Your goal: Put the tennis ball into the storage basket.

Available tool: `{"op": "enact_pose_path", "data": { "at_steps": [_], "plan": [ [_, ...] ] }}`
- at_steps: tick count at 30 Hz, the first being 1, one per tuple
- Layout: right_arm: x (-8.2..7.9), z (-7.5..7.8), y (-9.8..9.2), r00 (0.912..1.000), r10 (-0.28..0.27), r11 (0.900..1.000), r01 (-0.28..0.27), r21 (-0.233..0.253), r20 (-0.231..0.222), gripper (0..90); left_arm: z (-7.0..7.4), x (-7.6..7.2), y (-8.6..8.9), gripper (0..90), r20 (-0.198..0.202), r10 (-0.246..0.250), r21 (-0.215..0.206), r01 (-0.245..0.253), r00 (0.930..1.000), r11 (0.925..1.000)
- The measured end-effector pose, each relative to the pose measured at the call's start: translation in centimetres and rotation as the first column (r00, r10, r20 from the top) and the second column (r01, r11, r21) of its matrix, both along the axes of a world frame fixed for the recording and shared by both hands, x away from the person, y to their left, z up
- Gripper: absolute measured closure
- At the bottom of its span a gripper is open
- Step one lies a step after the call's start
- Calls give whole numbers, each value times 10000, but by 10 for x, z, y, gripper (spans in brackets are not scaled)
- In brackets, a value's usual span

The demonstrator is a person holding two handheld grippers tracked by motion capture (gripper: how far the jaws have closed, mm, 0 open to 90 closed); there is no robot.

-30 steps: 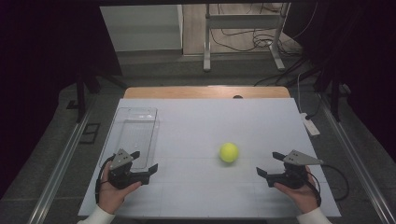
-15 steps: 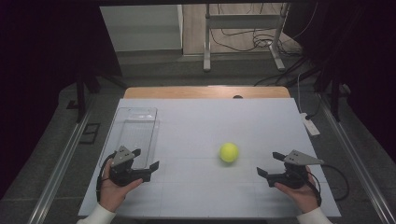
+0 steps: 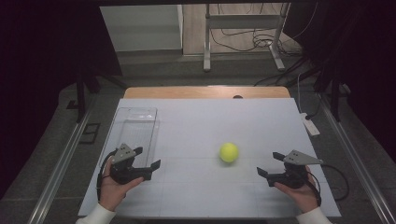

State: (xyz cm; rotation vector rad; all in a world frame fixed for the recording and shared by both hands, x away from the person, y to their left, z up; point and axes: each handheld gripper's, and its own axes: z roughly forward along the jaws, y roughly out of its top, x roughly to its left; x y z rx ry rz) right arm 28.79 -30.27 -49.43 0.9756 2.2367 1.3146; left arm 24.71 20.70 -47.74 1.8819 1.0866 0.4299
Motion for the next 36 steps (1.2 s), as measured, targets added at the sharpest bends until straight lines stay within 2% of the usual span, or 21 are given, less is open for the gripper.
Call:
{"op": "enact_pose_path", "data": {
  "at_steps": [5,16,36],
  "plan": [
    [0,0,0,10000,-17,10000,17,22,17,102,5,2,-7,137,-15,-311,234,311,9995,9992],
    [0,0,0,10000,-6,10000,6,9,24,103,12,7,-13,137,-37,-474,325,475,9989,9983],
    [0,0,-1,10000,-19,10000,19,-20,0,103,22,17,-27,137,-252,-1048,544,1061,9942,9929]
  ]
}}
